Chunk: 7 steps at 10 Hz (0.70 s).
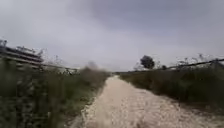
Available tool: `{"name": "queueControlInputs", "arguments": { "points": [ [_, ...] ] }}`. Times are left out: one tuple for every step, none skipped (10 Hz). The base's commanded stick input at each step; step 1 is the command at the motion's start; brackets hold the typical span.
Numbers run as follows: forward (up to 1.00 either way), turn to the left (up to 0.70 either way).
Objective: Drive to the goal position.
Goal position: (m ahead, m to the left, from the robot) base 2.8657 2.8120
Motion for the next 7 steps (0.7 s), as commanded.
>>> {"name": "queueControlInputs", "arguments": {
  "points": [
    [1.00,-0.21],
    [1.00,-0.40],
    [1.00,-0.12],
    [1.00,0.00],
    [1.00,0.00],
    [1.00,-0.28],
    [1.00,-0.40]
  ]
}}
